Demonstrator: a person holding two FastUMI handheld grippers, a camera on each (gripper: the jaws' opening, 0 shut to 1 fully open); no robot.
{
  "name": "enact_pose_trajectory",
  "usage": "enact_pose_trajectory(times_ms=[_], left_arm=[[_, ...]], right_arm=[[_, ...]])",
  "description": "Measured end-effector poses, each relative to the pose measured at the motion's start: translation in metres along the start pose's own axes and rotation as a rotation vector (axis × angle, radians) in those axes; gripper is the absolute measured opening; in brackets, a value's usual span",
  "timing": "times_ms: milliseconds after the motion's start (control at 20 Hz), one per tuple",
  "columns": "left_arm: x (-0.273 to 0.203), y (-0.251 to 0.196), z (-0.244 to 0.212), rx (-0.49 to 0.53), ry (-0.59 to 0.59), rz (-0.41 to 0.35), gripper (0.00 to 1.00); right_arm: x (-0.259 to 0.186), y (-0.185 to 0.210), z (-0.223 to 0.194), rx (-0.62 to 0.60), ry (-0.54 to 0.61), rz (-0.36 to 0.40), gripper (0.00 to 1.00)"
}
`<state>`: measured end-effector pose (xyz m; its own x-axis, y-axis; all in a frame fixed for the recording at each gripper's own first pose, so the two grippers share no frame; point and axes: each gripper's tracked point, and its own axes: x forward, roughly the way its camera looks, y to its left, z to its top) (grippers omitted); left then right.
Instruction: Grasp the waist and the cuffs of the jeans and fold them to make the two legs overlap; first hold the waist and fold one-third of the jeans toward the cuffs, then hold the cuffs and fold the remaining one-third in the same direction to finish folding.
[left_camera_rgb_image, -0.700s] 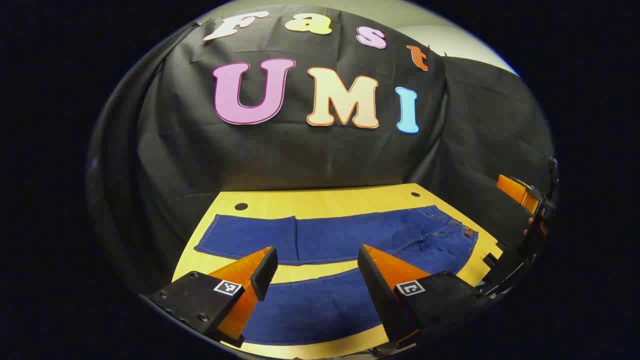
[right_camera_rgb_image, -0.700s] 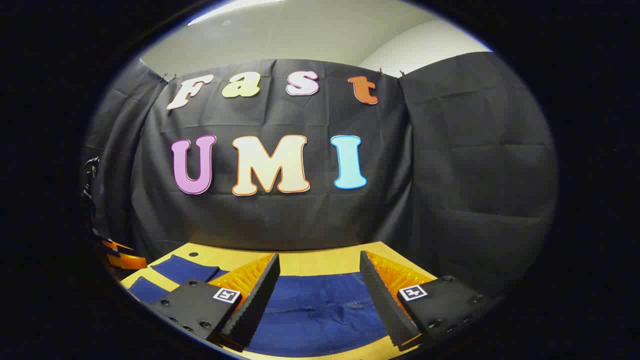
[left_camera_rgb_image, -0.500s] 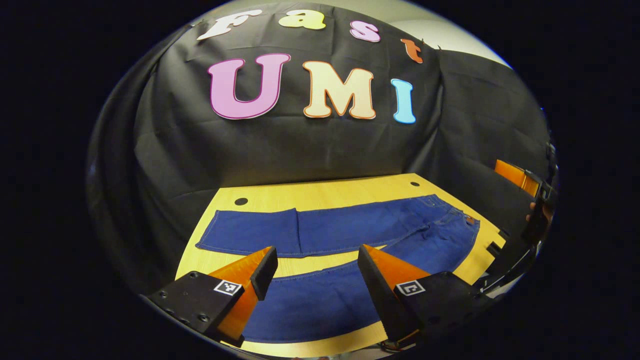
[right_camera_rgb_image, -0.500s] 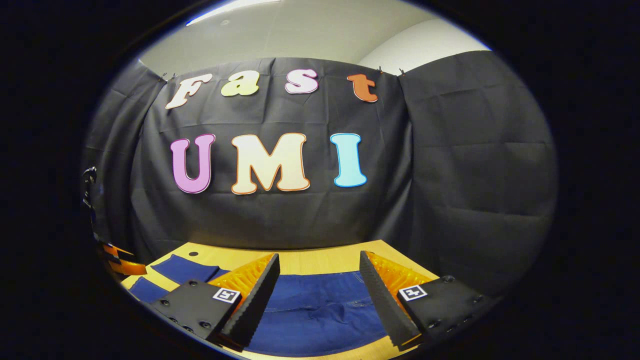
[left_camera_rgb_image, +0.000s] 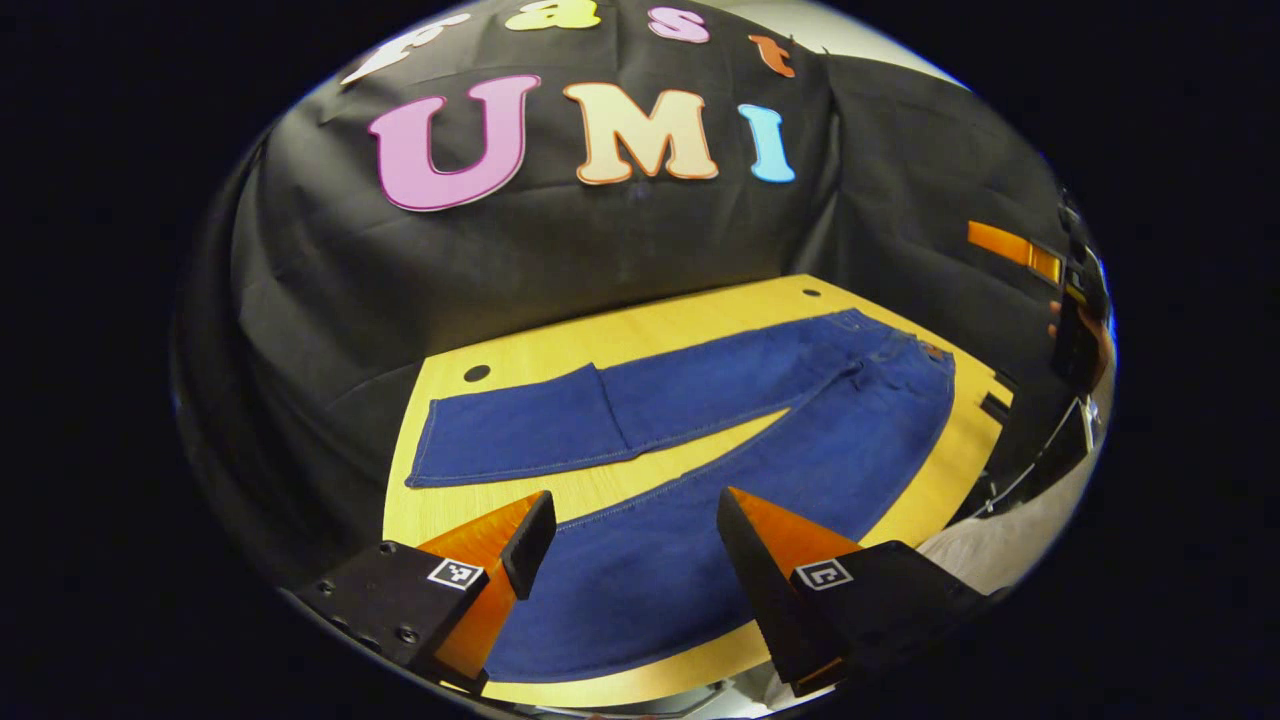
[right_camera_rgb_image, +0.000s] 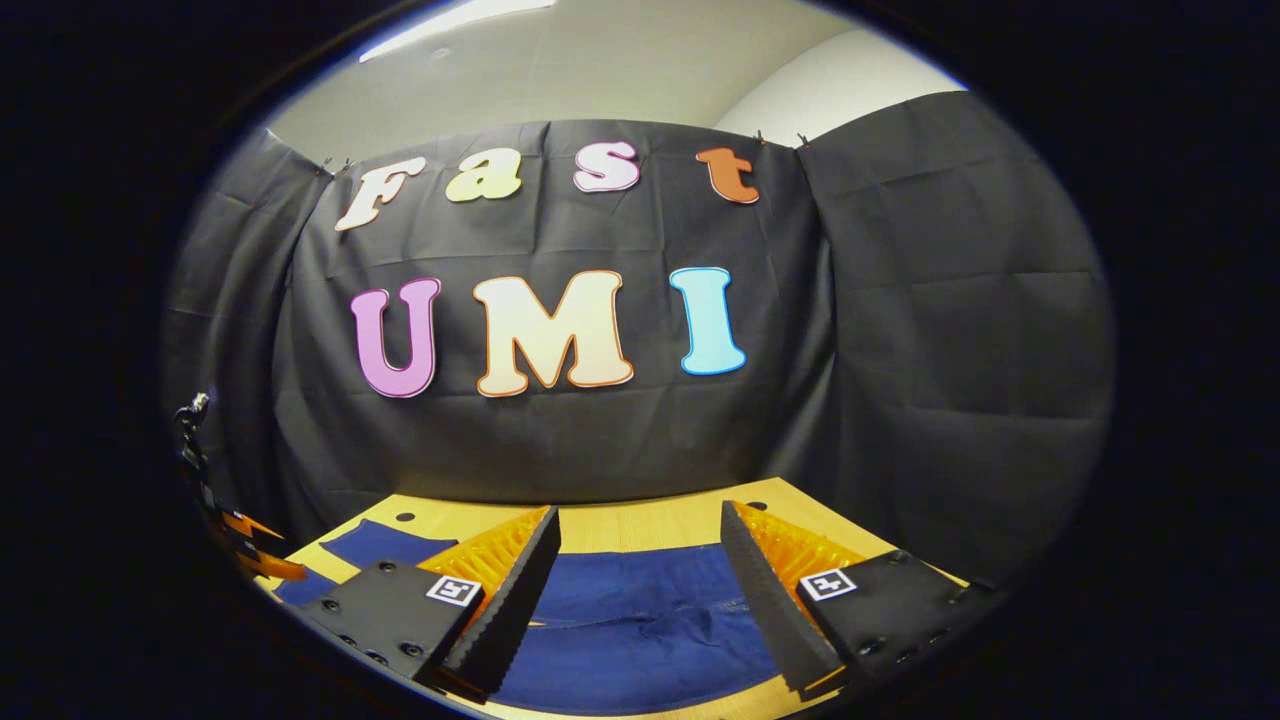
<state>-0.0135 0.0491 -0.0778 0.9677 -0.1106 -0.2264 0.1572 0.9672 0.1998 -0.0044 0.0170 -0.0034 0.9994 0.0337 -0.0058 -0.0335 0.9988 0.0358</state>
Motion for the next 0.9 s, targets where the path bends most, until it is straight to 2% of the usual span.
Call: enact_pose_trajectory(times_ms=[250, 550, 700, 900], left_arm=[[-0.009, -0.004, -0.055, 0.142, 0.192, -0.185, 0.96], [-0.022, -0.006, -0.124, 0.311, 0.418, -0.365, 0.97], [-0.026, 0.005, -0.154, 0.345, 0.51, -0.41, 0.96], [-0.023, 0.016, -0.17, 0.369, 0.56, -0.426, 0.94]], right_arm=[[-0.009, 0.01, -0.01, 0.003, 0.028, -0.006, 0.99], [-0.03, 0.018, -0.017, -0.03, 0.059, -0.02, 0.99], [-0.041, 0.02, -0.021, -0.046, 0.075, -0.035, 0.99], [-0.054, 0.018, -0.024, -0.08, 0.083, -0.068, 0.99]])
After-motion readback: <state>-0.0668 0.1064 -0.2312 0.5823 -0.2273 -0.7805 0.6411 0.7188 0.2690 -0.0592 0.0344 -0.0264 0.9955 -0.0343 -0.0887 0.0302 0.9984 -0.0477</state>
